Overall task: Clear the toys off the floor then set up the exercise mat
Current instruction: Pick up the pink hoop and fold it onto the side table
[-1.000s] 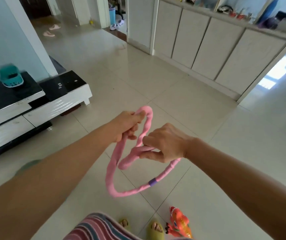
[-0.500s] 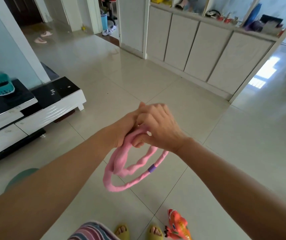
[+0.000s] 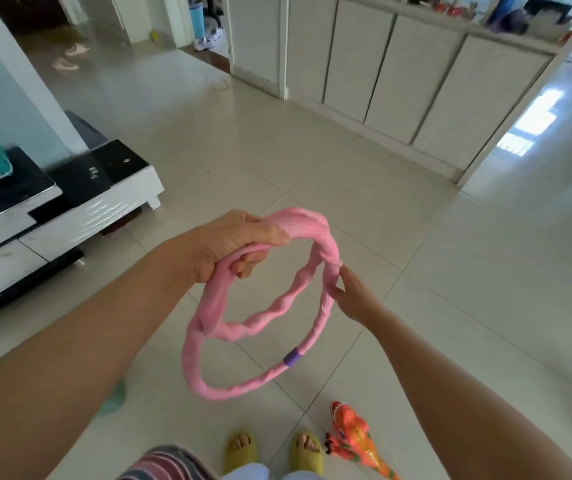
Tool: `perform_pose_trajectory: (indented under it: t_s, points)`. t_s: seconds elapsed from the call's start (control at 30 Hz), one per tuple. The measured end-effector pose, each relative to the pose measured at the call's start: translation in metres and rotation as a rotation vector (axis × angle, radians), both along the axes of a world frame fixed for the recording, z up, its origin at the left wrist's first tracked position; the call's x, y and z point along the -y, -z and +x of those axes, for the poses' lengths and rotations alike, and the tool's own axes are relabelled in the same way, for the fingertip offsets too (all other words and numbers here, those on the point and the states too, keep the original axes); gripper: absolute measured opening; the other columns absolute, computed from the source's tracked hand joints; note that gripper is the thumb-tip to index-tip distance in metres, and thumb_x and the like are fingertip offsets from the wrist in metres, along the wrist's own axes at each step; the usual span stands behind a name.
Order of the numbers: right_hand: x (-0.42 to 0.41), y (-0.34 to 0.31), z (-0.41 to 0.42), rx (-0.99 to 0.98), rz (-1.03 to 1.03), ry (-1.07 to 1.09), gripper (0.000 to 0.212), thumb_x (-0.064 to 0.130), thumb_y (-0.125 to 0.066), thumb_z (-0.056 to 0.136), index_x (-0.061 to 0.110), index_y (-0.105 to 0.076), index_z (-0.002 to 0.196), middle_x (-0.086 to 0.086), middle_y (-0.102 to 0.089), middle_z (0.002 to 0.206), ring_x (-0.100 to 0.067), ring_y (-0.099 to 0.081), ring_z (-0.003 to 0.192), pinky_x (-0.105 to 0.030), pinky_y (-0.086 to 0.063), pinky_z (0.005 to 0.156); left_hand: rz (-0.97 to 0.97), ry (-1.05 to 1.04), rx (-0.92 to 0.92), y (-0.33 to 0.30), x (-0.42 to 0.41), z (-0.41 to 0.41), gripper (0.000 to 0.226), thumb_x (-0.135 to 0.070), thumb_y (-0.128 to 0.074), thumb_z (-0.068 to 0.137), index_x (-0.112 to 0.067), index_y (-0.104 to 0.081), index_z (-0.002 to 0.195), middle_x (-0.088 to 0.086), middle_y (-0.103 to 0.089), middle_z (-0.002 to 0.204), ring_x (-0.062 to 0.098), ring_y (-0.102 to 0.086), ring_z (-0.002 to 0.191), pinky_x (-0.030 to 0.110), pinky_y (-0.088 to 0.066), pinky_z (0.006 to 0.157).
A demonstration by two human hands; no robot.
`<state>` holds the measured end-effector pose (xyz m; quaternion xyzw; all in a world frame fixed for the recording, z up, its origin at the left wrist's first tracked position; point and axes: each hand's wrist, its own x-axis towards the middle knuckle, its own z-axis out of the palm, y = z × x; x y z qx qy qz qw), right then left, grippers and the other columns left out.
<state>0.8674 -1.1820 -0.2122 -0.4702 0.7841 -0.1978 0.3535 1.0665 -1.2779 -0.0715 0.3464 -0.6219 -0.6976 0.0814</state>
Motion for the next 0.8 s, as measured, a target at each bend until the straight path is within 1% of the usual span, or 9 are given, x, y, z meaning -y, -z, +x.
perform_pose_trajectory:
  t_s: [0.07, 0.13, 0.23, 0.37, 0.5, 0.57, 0.63, 0.73, 0.8]
  points:
    - [0.008, -0.003, 0.011, 0.225, -0.034, 0.103, 0.014, 0.012, -0.046, 0.095, 0.011, -0.055, 0.106, -0.005, -0.058, 0.099, -0.022, -0.052, 0.096, -0.034, -0.039, 0.086, -0.046, -0.049, -0.011, -0.005, 0.003, 0.0, 0.037, -0.016, -0.065, 0.079, -0.018, -0.056, 0.044, -0.004, -0.037, 0.033, 0.007, -0.027, 0.027, 0.016, -0.03, 0.035]
    - [0.012, -0.007, 0.018, 0.371, -0.141, 0.225, 0.016, 0.01, -0.043, 0.096, 0.017, -0.048, 0.083, 0.0, -0.048, 0.076, -0.018, -0.045, 0.076, -0.031, -0.038, 0.073, -0.058, -0.124, -0.031, -0.008, 0.007, 0.002, 0.035, -0.017, -0.065, 0.076, -0.018, -0.056, 0.042, -0.005, -0.037, 0.033, 0.007, -0.027, 0.027, 0.016, -0.031, 0.035]
    - [0.019, -0.02, 0.021, 0.482, -0.299, 0.443, 0.012, 0.02, -0.043, 0.097, 0.014, -0.048, 0.088, 0.0, -0.049, 0.071, -0.012, -0.048, 0.063, -0.028, -0.041, 0.066, -0.098, -0.237, -0.024, -0.005, 0.008, 0.005, 0.034, -0.015, -0.065, 0.077, -0.018, -0.054, 0.045, -0.004, -0.038, 0.033, 0.008, -0.03, 0.029, 0.021, -0.034, 0.042]
    - [0.032, -0.056, 0.022, 0.591, -0.487, 0.69, 0.027, 0.029, -0.049, 0.095, 0.015, -0.05, 0.072, 0.0, -0.043, 0.056, -0.012, -0.041, 0.046, -0.028, -0.041, 0.051, -0.08, -0.394, -0.007, 0.01, 0.01, 0.005, 0.027, -0.003, -0.059, 0.081, -0.009, -0.049, 0.057, -0.005, -0.04, 0.033, 0.008, -0.034, 0.029, 0.025, -0.038, 0.046]
    - [0.046, -0.091, 0.034, 0.957, -0.544, 0.799, 0.036, 0.038, -0.054, 0.092, 0.013, -0.047, 0.066, 0.007, -0.031, 0.038, -0.008, -0.027, 0.032, -0.019, -0.027, 0.038, 0.035, -0.485, -0.022, 0.026, 0.013, 0.001, 0.02, -0.001, -0.054, 0.081, -0.007, -0.054, 0.062, 0.0, -0.052, 0.043, 0.007, -0.038, 0.031, 0.018, -0.037, 0.043]
    - [0.055, -0.103, 0.04, 1.132, -0.546, 0.846, 0.04, 0.041, -0.055, 0.09, 0.015, -0.043, 0.063, 0.007, -0.026, 0.037, -0.008, -0.022, 0.032, -0.016, -0.023, 0.036, 0.14, -0.464, -0.066, 0.03, 0.009, -0.003, 0.004, -0.006, -0.057, 0.082, -0.006, -0.059, 0.079, 0.006, -0.067, 0.064, 0.006, -0.04, 0.03, 0.014, -0.037, 0.038]
    - [0.065, -0.114, 0.047, 1.279, -0.553, 0.859, 0.044, 0.044, -0.052, 0.091, 0.016, -0.038, 0.06, 0.008, -0.023, 0.036, -0.008, -0.019, 0.03, -0.014, -0.021, 0.035, 0.272, -0.433, -0.096, 0.037, 0.003, -0.007, 0.006, -0.01, -0.063, 0.079, -0.009, -0.058, 0.084, 0.007, -0.07, 0.075, 0.005, -0.041, 0.03, 0.014, -0.038, 0.036]
    - [0.077, -0.126, 0.053, 1.417, -0.564, 0.838, 0.048, 0.048, -0.045, 0.093, 0.017, -0.034, 0.058, 0.009, -0.02, 0.034, -0.006, -0.017, 0.026, -0.011, -0.019, 0.033, 0.409, -0.381, -0.108, 0.048, -0.008, -0.012, 0.018, -0.016, -0.077, 0.06, -0.013, -0.061, 0.068, 0.003, -0.054, 0.06, 0.005, -0.039, 0.032, 0.015, -0.037, 0.037]
    - [0.08, -0.132, 0.055, 1.416, -0.574, 0.817, 0.048, 0.048, -0.045, 0.093, 0.017, -0.036, 0.058, 0.009, -0.021, 0.034, -0.006, -0.018, 0.027, -0.012, -0.019, 0.032, 0.401, -0.302, -0.148, 0.051, -0.012, -0.012, 0.015, -0.024, -0.074, 0.062, -0.012, -0.066, 0.068, 0.001, -0.06, 0.06, 0.003, -0.037, 0.034, 0.014, -0.035, 0.037]
